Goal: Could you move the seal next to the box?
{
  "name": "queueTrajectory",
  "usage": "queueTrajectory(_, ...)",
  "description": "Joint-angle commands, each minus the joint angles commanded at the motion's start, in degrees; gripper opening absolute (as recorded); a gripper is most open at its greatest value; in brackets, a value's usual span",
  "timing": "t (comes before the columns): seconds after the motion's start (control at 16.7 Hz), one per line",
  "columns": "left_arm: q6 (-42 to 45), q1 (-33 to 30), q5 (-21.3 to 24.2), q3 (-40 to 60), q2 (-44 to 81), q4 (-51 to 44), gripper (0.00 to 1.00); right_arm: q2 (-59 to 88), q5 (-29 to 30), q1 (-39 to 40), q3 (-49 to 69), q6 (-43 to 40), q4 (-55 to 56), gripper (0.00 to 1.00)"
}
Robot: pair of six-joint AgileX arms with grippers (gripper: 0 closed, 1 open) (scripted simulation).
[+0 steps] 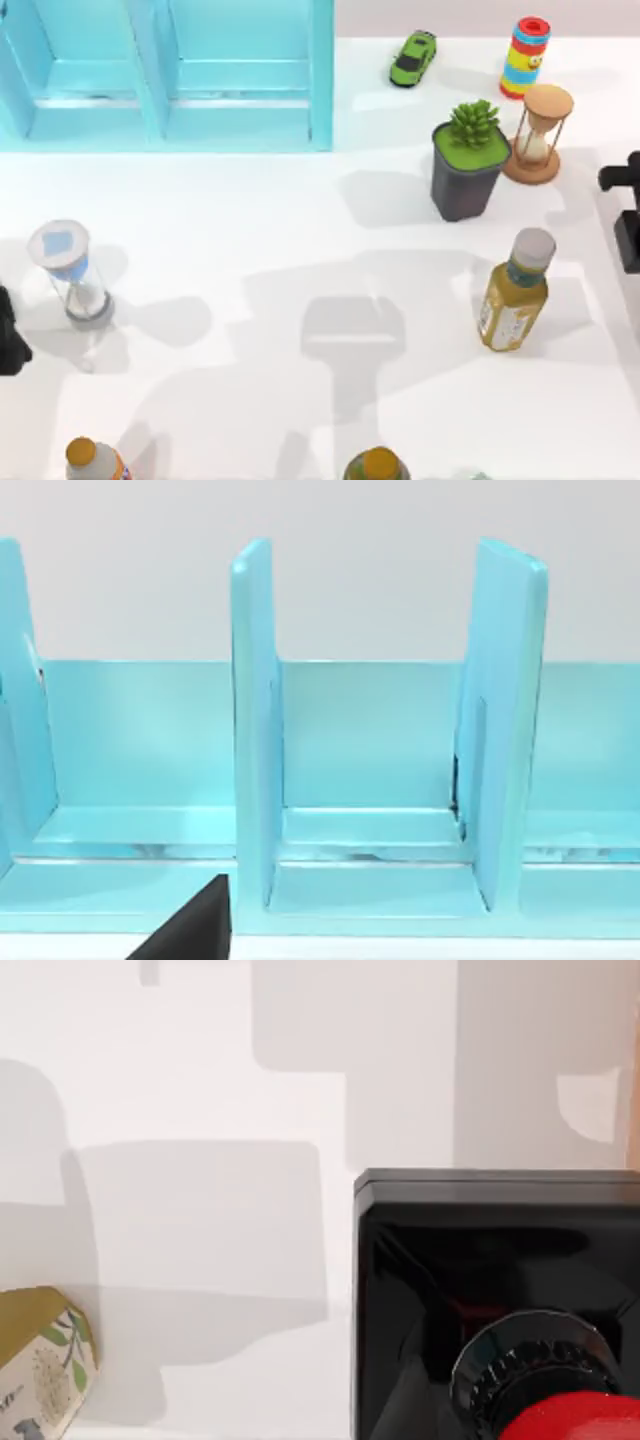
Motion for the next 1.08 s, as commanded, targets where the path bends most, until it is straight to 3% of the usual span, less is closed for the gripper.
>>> queueTrajectory(0.72, 0.0, 0.0, 0.0, 0.0, 0.0, 0.0, 1.0, 0.0, 0.0, 0.0, 0.0, 0.0, 0.0, 0.98)
queueTrajectory(1.08, 0.0, 0.0, 0.0, 0.0, 0.0, 0.0, 1.0, 0.0, 0.0, 0.0, 0.0, 0.0, 0.0, 1.0)
